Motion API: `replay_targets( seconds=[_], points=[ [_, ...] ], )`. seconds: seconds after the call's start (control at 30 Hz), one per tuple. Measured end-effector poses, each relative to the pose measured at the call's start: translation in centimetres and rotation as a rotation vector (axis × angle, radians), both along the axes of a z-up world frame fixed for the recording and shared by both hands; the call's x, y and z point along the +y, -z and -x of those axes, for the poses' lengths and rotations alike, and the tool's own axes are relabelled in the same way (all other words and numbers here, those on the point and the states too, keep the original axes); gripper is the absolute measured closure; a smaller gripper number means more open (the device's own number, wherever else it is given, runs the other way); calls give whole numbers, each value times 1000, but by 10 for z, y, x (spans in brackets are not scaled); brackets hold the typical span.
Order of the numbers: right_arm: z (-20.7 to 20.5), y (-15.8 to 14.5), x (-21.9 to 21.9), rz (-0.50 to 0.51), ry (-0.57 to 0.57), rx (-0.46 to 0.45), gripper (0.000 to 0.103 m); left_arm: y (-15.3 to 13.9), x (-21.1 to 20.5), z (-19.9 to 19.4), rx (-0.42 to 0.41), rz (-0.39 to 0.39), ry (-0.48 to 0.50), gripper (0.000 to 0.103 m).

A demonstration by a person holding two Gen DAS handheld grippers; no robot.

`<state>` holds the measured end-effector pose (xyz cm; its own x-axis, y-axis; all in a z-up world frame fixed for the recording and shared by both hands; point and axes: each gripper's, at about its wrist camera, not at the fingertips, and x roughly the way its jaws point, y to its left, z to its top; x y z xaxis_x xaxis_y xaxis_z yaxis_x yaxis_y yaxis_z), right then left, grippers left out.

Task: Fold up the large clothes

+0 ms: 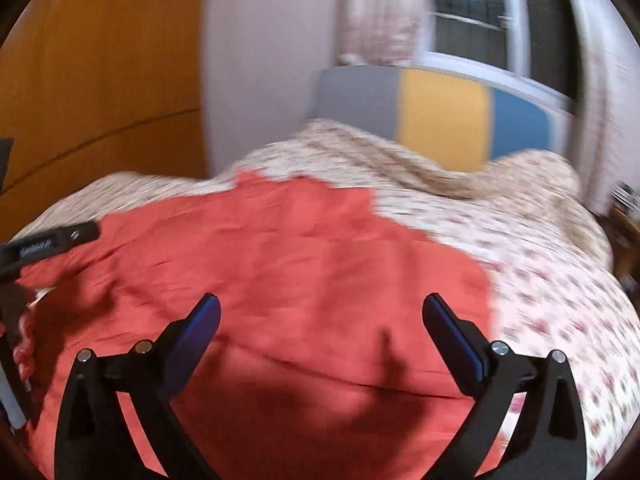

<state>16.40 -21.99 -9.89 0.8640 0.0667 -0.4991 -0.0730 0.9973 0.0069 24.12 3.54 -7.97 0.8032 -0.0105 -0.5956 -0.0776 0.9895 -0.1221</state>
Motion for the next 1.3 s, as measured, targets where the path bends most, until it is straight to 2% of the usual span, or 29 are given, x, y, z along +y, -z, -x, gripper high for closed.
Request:
replay_targets(
  seconds=[0.1,0.17,0.23,0.27,0.3,0.33,0.4,0.57,0.67,0.73,0.77,0.87,1.0,1.07,1.17,1.3],
  points=[
    [-11,2,-39,2,237,49,2,16,-24,-27,30,-108,36,3],
    [-18,7,-61,-6,369,84,2,41,-35,-47,107,-187,42,3],
    [-27,20,-77,52,475,147,2,64,-36,-56,180,-183,48,3],
    [-38,33,-80,140,540,218,2,65,-37,-55,180,-176,48,3],
    [-44,43,-83,186,566,269,2,66,-36,-55,179,-168,49,3],
    [-48,55,-87,180,565,312,2,67,-35,-56,179,-162,55,3],
    [-56,71,-100,106,550,382,2,71,-34,-58,186,-151,65,3],
    [-48,65,-102,85,549,368,2,71,-34,-58,193,-135,67,3],
    [-37,41,-103,30,546,280,2,73,-36,-59,194,-140,65,3],
    [-39,20,-95,-16,501,183,2,73,-37,-58,193,-147,63,3],
    [-49,13,-89,10,492,162,2,73,-37,-58,193,-146,63,3],
    [-86,11,-77,85,493,176,2,74,-37,-57,192,-141,64,3],
    [-127,36,-79,152,523,227,2,75,-36,-58,193,-139,64,3],
    [-138,56,-78,212,525,259,2,75,-36,-57,191,-134,68,3],
    [-145,66,-75,246,533,279,2,76,-35,-58,189,-132,69,3],
    [-148,73,-78,239,528,294,2,78,-34,-58,187,-132,69,3]
  ],
)
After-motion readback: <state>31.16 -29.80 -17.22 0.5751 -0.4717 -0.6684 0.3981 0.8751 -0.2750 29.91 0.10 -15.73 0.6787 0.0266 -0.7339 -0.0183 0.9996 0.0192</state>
